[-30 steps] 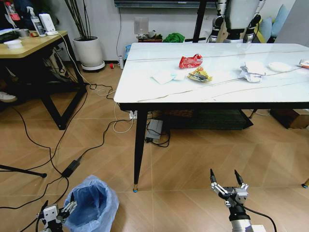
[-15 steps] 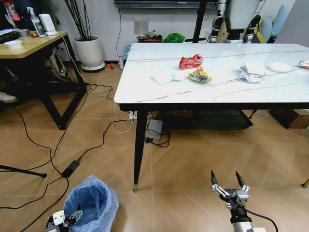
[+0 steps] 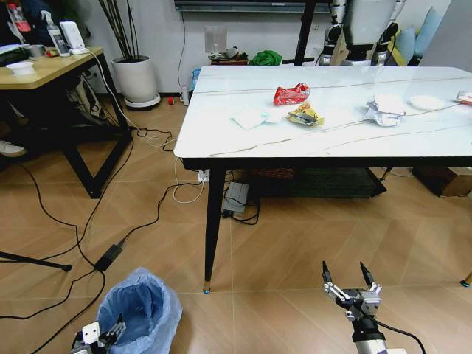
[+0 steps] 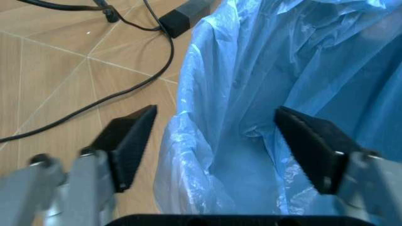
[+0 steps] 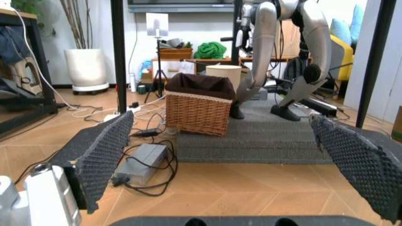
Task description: Pick up the trash bin and place the trash from the table into it.
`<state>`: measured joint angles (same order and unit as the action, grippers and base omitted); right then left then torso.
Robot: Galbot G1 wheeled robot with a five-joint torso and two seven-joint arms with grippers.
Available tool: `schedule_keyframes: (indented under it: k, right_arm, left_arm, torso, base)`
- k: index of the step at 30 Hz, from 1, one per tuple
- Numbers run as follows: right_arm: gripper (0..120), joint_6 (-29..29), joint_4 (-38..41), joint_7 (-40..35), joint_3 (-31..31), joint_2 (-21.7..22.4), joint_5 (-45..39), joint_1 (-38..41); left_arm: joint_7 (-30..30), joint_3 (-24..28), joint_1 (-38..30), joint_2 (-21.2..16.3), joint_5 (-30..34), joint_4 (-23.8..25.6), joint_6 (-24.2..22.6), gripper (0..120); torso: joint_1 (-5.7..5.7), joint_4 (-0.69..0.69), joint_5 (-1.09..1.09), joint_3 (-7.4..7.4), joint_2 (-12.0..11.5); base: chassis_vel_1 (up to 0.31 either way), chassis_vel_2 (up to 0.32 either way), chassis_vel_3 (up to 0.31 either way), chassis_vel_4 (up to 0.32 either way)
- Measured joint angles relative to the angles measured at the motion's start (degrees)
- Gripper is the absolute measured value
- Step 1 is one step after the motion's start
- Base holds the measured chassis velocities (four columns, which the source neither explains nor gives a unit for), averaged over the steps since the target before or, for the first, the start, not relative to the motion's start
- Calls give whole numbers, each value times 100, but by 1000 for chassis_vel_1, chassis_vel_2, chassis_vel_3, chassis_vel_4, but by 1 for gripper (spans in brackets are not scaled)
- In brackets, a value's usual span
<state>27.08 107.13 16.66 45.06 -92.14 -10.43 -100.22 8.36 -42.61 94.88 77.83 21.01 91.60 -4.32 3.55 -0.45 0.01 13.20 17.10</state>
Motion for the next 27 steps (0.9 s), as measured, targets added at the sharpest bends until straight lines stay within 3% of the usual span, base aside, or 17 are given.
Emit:
schedule_keyframes:
  k: [8, 15, 17, 19, 27]
  right_arm:
    - [100, -14, 28, -6, -3, 0, -30, 6]
    - [100, -26, 42, -10, -3, 1, -77, 9]
    - [100, -26, 42, -10, -3, 0, -82, 9]
    - [100, -26, 42, -11, -3, 1, -98, 13]
    - [100, -51, 51, -14, -5, 0, -134, 31]
  left_arm:
    - [-60, -26, 16, 70, -19, -9, 30, 46]
    - [-103, -50, 76, 127, -65, -24, 32, 14]
    - [-110, -52, 81, 135, -69, -23, 34, 12]
    - [-123, -65, 99, 167, -75, -14, 50, 3]
    - [-154, -73, 194, 214, -87, 132, 83, 0]
  torso:
    - [1, 0, 1, 1, 2]
    - [2, 0, -1, 3, 3]
    - [1, 0, -1, 3, 3]
    - [2, 0, 0, 3, 4]
    - [2, 0, -1, 3, 4]
  base:
    - [0, 0, 0, 0]
    - [0, 0, 0, 0]
    - [0, 0, 0, 0]
    - [0, 0, 0, 0]
    - [0, 0, 0, 0]
